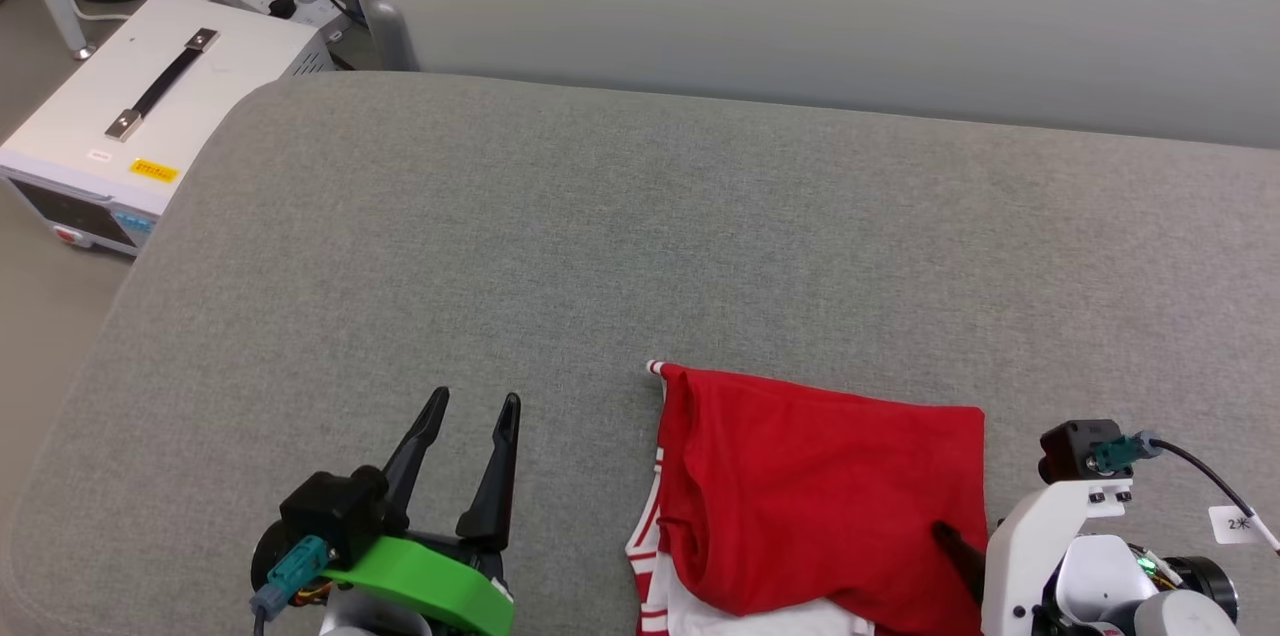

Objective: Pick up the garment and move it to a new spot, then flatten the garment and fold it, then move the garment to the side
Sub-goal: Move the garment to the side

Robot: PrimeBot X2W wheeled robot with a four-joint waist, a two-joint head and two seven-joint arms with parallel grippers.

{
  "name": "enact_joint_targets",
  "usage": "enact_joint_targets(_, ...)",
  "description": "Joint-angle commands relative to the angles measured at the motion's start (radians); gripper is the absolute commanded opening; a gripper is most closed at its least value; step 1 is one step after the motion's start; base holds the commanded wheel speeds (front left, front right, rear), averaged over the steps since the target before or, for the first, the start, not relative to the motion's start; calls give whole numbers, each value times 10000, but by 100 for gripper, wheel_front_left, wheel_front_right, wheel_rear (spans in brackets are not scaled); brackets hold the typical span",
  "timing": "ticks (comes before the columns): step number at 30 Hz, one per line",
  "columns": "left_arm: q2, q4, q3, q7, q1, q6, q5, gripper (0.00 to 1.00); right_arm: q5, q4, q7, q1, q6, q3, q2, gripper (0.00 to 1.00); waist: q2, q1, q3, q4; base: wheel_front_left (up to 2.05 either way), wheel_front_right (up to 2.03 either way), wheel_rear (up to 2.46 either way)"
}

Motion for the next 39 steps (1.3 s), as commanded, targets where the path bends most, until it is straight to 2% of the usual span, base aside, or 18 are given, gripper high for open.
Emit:
enact_joint_targets(1, 59, 35, -7, -57, -228, -30, -40, 100, 30, 157, 109, -214, -7, -54, 69, 100, 0, 0, 170, 158, 0, 0, 0)
enact_joint_targets(10, 94, 123, -98, -57, -427, -30, -48, 100, -72, 1247, 506, -422, -7, 229, 250, 100, 0, 0, 437, 307, 0, 0, 0)
enact_joint_targets(11, 103, 140, -108, -57, -438, -30, -50, 100, -81, 1359, 558, -408, -7, 337, 242, 76, 0, 0, 438, 311, 0, 0, 0)
enact_joint_targets(12, 114, 152, -111, -57, -444, -30, -54, 100, -90, 1421, 565, -402, -7, 433, 218, 34, 0, 0, 436, 310, 0, 0, 0)
enact_joint_targets(13, 157, 207, -89, -57, -430, -30, -74, 100, -61, 1503, 363, -428, -7, 665, 107, 0, 0, 0, 347, 271, 0, 0, 0)
enact_joint_targets(15, 184, 230, -59, -57, -392, -30, -76, 100, -110, 1439, 145, -483, -7, 748, -52, 0, 0, 0, 236, 203, 0, 0, 0)
enact_joint_targets(16, 197, 256, -40, -57, -294, -30, -83, 100, -324, 1117, -213, -611, -7, 981, -558, 0, 0, 0, -26, -2, 0, 0, 0)
enact_joint_targets(17, 194, 255, -40, -57, -264, -30, -88, 100, -345, 1012, -253, -632, -7, 1066, -691, 0, 0, 0, -89, -64, 0, 0, 0)
enact_joint_targets(24, 187, 178, -147, -57, 10, -30, -115, 100, -230, -272, -73, -832, -7, 2285, -2244, 0, 0, 0, -376, -784, 0, 0, 0)
enact_joint_targets(25, 186, 163, -218, -57, 50, -30, -106, 100, -165, -504, 16, -880, -7, 2519, -2574, 0, 0, 0, -381, -922, 0, 0, 0)
enact_joint_targets(26, 168, 98, -286, -57, 99, -30, -92, 100, 64, -1085, 267, -1088, -7, 3168, -3515, 0, 0, 0, -313, -1365, 0, 0, 0)
enact_joint_targets(29, 134, 22, -359, -57, 63, -30, -62, 100, 254, -1510, 443, -1416, -7, 3634, -4599, 0, 0, 0, -154, -1849, 0, 0, 0)
enact_joint_targets(35, 115, -271, -579, -57, -294, -30, 64, 100, 546, -1667, 443, -2225, -7, 4026, -6374, 0, 0, 0, 571, -2822, 0, 0, 0)
enact_joint_targets(36, 152, -406, -684, -57, -498, -30, 122, 100, 610, -1524, 315, -2485, -7, 4007, -6859, 0, 0, 0, 937, -3125, 0, 0, 0)
enact_joint_targets(39, 264, -628, -859, -57, -863, -30, 211, 100, 690, -1081, -11, -2801, -7, 3772, -7354, 0, 0, 0, 1525, -3491, 0, 0, 0)
